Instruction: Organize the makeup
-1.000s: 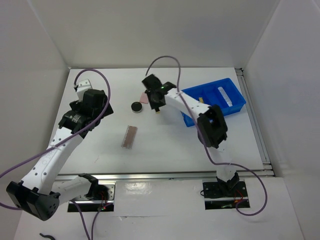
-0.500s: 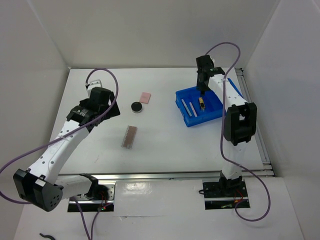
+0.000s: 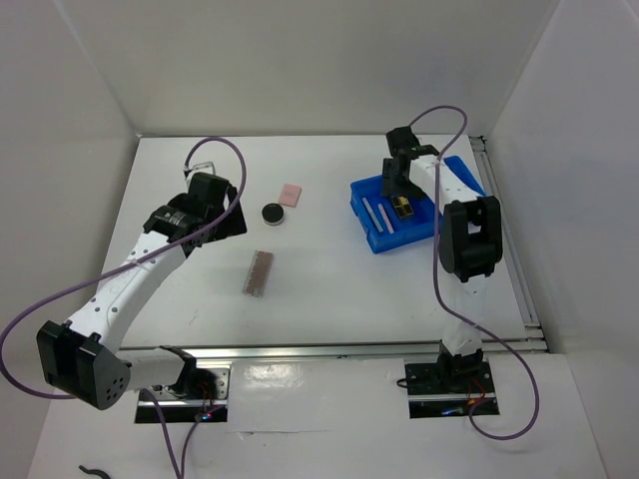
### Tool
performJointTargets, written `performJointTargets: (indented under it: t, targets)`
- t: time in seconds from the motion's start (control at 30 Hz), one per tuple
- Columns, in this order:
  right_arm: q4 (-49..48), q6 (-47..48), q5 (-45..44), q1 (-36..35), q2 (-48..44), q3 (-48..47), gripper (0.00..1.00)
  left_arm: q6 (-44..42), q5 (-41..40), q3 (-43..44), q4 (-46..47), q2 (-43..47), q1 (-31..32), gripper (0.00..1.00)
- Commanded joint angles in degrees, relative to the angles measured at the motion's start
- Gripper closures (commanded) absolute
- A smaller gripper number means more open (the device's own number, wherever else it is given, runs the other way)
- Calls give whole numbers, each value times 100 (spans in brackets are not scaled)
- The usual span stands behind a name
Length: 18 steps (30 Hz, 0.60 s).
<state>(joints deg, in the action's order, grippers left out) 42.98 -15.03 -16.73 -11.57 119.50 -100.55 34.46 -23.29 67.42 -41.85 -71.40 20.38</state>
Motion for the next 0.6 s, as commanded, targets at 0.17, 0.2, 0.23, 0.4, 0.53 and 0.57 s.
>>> performJointTargets:
  t: [0.17,0.2,0.23,0.4,0.53,0.57]
  targets:
    - [-149,-79,320,-301,-1066,140,27,-115,114,228,106,64,-25,2]
    - [-202,-79,389,-397,-1191,376,27,-115,114,158,159,117,-25,3]
    - [-202,-18,555,-485,-1279,457,27,-115,114,158,159,117,-25,3]
    - [-141,-18,1215,-741,-1421,800,15,-115,61,96,159,179,-25,0]
    - [-246,-18,1672,-811,-1219,880,12,-115,9,149,106,179,-25,0]
    - [-246,-87,1734,-811,-1149,880,12,-115,9,149,106,231,-25,0]
